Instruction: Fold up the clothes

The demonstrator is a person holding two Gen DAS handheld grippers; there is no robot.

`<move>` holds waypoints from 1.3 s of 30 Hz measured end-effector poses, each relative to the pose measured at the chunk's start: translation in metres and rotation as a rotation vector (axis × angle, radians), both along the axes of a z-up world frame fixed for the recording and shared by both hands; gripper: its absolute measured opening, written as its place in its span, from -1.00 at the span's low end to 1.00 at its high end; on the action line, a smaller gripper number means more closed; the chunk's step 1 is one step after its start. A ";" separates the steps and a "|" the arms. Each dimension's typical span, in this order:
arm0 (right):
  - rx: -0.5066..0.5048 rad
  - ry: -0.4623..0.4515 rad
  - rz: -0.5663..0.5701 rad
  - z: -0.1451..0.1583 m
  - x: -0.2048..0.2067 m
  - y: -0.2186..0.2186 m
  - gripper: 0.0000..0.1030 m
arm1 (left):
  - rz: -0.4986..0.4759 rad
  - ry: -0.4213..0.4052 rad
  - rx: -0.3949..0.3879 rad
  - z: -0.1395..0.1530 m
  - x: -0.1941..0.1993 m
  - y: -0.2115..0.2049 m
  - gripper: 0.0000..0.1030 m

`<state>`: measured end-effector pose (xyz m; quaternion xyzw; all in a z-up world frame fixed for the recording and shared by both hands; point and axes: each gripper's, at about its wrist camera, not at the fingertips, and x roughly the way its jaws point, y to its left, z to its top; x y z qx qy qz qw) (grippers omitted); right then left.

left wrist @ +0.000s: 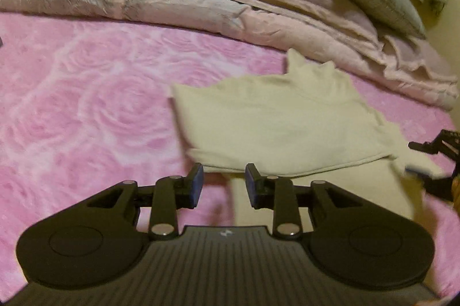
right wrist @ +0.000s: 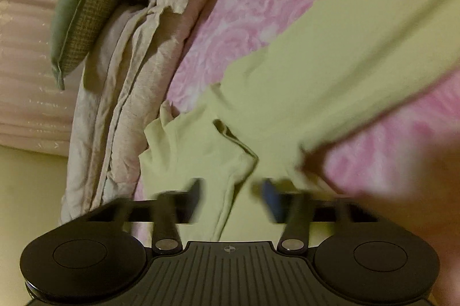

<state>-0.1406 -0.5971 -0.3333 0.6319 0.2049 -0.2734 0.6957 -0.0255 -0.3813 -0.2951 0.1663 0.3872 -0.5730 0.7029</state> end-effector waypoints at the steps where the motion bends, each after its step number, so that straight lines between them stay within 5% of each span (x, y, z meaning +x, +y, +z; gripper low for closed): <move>1: 0.005 0.015 0.001 -0.006 0.004 -0.002 -0.23 | 0.002 -0.003 0.008 -0.003 0.002 0.001 -0.50; 6: -0.051 0.064 0.029 -0.022 0.033 -0.008 -0.29 | 0.029 0.013 0.038 -0.018 0.005 0.005 -0.50; 7: -0.080 0.068 0.041 -0.021 0.037 -0.007 -0.92 | 0.029 0.016 0.042 -0.022 0.005 0.004 -0.50; 15: -0.522 -0.036 0.093 0.062 0.046 0.016 -0.95 | 0.007 0.000 0.022 -0.035 0.001 -0.016 -0.49; 21: -0.492 0.134 0.023 0.050 0.033 0.007 -0.94 | -0.097 -0.091 -0.011 -0.041 -0.015 -0.040 -0.49; 28: -0.467 0.182 -0.006 0.035 0.019 0.007 -0.94 | -0.161 -0.156 0.005 -0.051 -0.015 -0.060 -0.50; 30: -0.469 0.180 -0.006 0.035 0.020 0.005 -0.94 | -0.216 -0.191 -0.005 -0.050 -0.016 -0.059 -0.99; 34: -0.474 0.167 -0.013 0.035 0.017 0.005 -0.94 | -0.215 -0.248 -0.043 -0.043 -0.013 -0.048 -0.99; 39: -0.390 0.313 -0.001 0.000 0.015 0.003 -0.94 | -0.206 -0.272 0.028 -0.056 -0.016 -0.046 -0.98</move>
